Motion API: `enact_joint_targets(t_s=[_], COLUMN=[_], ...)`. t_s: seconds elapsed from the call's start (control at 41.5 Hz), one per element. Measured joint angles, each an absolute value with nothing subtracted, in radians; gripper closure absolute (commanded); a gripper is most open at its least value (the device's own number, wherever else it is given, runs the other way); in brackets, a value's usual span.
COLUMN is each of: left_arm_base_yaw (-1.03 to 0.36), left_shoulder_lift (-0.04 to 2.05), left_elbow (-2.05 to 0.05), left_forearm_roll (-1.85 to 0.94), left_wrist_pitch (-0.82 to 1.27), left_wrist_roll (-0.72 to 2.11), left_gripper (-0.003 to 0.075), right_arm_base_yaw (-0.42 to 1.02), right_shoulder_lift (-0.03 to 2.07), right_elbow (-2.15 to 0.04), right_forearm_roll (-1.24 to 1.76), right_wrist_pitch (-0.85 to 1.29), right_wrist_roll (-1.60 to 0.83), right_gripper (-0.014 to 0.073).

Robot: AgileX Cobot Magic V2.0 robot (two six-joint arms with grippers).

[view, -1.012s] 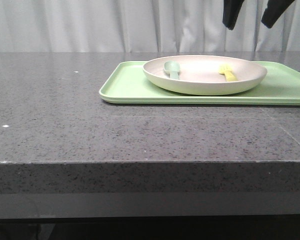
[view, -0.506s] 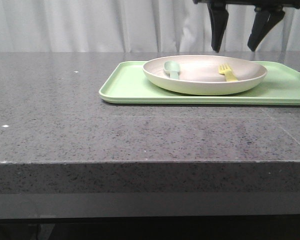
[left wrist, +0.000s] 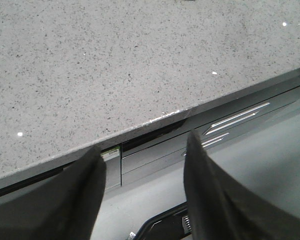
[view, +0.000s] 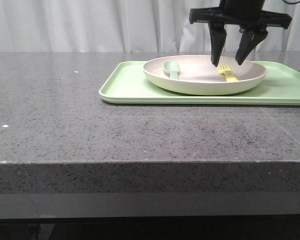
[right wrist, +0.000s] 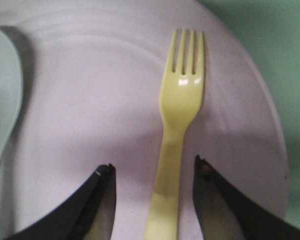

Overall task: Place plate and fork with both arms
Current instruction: 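Close the right gripper on the fork handle and lift it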

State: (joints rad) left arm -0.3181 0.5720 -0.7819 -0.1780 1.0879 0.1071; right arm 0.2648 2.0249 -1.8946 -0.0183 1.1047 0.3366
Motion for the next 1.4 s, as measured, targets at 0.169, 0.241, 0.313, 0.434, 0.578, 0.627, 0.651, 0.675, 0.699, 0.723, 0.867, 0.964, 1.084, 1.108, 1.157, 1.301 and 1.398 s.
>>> enact_joint_targets(t_s=[0.169, 0.241, 0.313, 0.434, 0.578, 0.627, 0.651, 0.675, 0.699, 0.723, 0.867, 0.964, 1.084, 1.108, 1.157, 1.301, 1.398], left_arm_base_yaw=[-0.318, -0.318, -0.318, -0.318, -0.318, -0.318, -0.318, -0.318, -0.318, -0.318, -0.318, -0.318, -0.318, -0.318, -0.318, -0.318, -0.318], left_shoulder_lift=[0.572, 0.572, 0.572, 0.572, 0.572, 0.572, 0.572, 0.572, 0.572, 0.572, 0.572, 0.572, 0.572, 0.572, 0.572, 0.572, 0.572], left_elbow=[-0.782, -0.782, -0.782, -0.782, -0.782, -0.782, -0.782, -0.782, -0.782, -0.782, -0.782, -0.782, -0.782, -0.782, -0.782, -0.782, -0.782], left_forearm_roll=[-0.178, -0.178, -0.178, -0.178, -0.178, -0.178, -0.178, -0.178, -0.178, -0.178, -0.178, -0.178, -0.178, -0.178, -0.178, -0.178, -0.178], left_wrist_pitch=[1.088, 1.088, 1.088, 1.088, 1.088, 1.088, 1.088, 1.088, 1.088, 1.088, 1.088, 1.088, 1.088, 1.088, 1.088, 1.088, 1.088], left_wrist_roll=[0.107, 0.107, 0.107, 0.107, 0.107, 0.107, 0.107, 0.107, 0.107, 0.107, 0.107, 0.107, 0.107, 0.107, 0.107, 0.107, 0.107], left_gripper=[0.0362, 0.0362, 0.0362, 0.0362, 0.0362, 0.0362, 0.0362, 0.0362, 0.0362, 0.0362, 0.0362, 0.0362, 0.0362, 0.0362, 0.0362, 0.0362, 0.0362], right_arm_base_yaw=[0.265, 0.265, 0.264, 0.256, 0.241, 0.239, 0.239, 0.239, 0.239, 0.239, 0.239, 0.239, 0.239, 0.239, 0.239, 0.239, 0.239], right_shoulder_lift=[2.057, 2.061, 2.062, 2.064, 2.07, 2.072, 2.072, 2.072, 2.072, 2.072, 2.072, 2.072, 2.072, 2.072, 2.072, 2.072, 2.072], right_elbow=[-1.895, -1.895, -1.895, -1.895, -1.895, -1.895, -1.896, -1.896, -1.896, -1.896, -1.899, -1.899, -1.899, -1.899, -1.899, -1.899, -1.899], right_forearm_roll=[-0.02, -0.022, -0.024, -0.026, -0.027, -0.027, -0.027, -0.027, -0.027, -0.027, -0.027, -0.027, -0.027, -0.027, -0.027, -0.027, -0.027], right_wrist_pitch=[1.091, 1.09, 1.09, 1.09, 1.09, 1.09, 1.09, 1.09, 1.09, 1.09, 1.09, 1.09, 1.09, 1.09, 1.09, 1.09, 1.09], right_wrist_roll=[0.337, 0.337, 0.337, 0.337, 0.346, 0.348, 0.348, 0.35, 0.35, 0.35, 0.352, 0.353, 0.353, 0.353, 0.353, 0.354, 0.354], right_gripper=[0.0225, 0.0225, 0.0225, 0.0227, 0.0279, 0.0299, 0.0311, 0.0319, 0.0327, 0.0335, 0.0385, 0.0438, 0.0508, 0.0514, 0.0536, 0.0573, 0.0592])
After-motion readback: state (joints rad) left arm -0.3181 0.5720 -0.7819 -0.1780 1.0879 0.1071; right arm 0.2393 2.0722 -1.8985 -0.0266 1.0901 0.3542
